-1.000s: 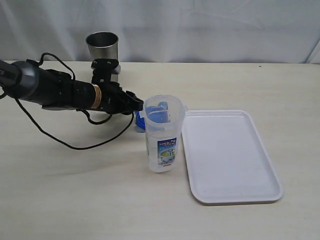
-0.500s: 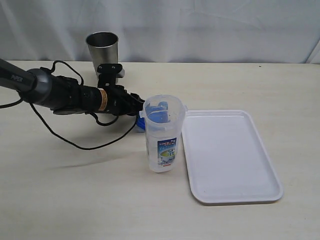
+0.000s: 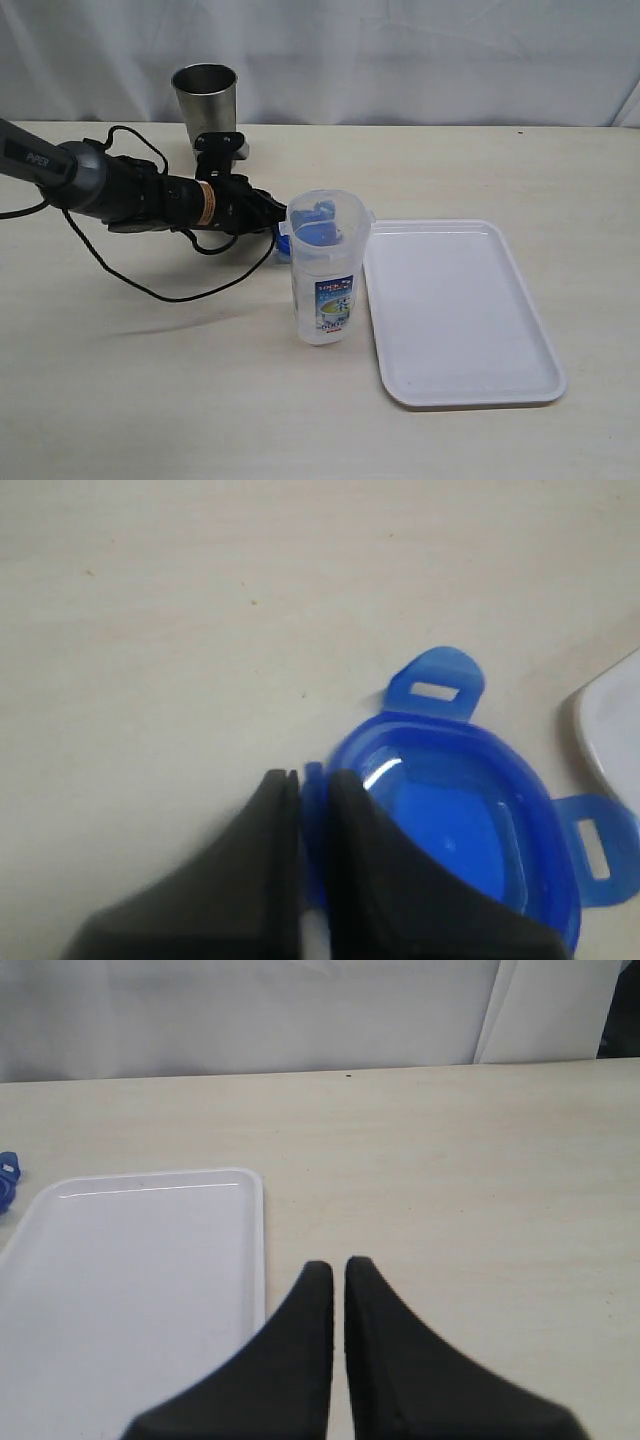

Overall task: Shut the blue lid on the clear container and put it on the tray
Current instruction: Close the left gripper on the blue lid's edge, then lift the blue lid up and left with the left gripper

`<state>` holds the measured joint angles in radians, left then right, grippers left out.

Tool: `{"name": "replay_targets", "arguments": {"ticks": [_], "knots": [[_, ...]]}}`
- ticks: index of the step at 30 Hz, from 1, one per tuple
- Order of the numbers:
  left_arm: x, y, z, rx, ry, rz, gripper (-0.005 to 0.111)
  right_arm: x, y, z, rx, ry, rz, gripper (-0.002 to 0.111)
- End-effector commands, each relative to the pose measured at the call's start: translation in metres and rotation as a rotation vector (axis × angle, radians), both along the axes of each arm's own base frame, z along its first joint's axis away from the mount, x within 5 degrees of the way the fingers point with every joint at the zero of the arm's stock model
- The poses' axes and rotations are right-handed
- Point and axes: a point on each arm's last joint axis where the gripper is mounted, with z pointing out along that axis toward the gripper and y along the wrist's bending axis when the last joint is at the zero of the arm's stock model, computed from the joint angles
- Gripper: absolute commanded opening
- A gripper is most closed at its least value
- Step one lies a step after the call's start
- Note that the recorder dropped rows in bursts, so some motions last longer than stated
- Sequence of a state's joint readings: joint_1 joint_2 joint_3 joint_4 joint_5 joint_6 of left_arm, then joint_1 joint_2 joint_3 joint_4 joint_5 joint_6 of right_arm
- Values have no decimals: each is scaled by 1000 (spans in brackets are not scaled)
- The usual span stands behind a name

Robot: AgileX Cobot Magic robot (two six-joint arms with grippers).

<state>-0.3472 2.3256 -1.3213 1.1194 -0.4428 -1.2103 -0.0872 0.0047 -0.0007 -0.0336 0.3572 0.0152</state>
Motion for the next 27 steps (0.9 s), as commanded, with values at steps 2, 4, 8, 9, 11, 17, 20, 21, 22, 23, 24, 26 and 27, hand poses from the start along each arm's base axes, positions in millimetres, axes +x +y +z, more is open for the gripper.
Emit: {"name": "replay_targets", "arguments": {"ticks": [2,4,8,9,11,17,20,21,22,23,24,26,27], "knots": [[2,-1,3,-39,21,24,0,0,0,1,-2,-16,-2,5],[2,-1,5,-43,27,25,0,0,0,1,-2,-16,-2,5],[1,0,6,-33,50,36,0,0,0,1,-2,-16,-2,5],[0,1,7,-29,57,35,0,0,0,1,-2,-16,-2,5],[-1,1,9,-13,70,27,0,0,0,1,-2,-16,-2,5],[-6,4,24,28,95,20,0,0,0,1,-2,-16,-2,5],[-11,8,36,42,81,34,0,0,0,1,-2,-16,-2,5],[-13,10,39,49,75,41,0,0,0,1,-2,-16,-2,5],[-16,11,43,56,70,43,0,0,0,1,-2,-16,-2,5],[-18,12,47,58,65,43,0,0,0,1,-2,-16,-2,5],[-20,13,50,59,59,40,0,0,0,1,-2,-16,-2,5],[-26,15,59,62,42,32,0,0,0,1,-2,-16,-2,5],[-28,16,63,60,38,32,0,0,0,1,-2,-16,-2,5]]}}
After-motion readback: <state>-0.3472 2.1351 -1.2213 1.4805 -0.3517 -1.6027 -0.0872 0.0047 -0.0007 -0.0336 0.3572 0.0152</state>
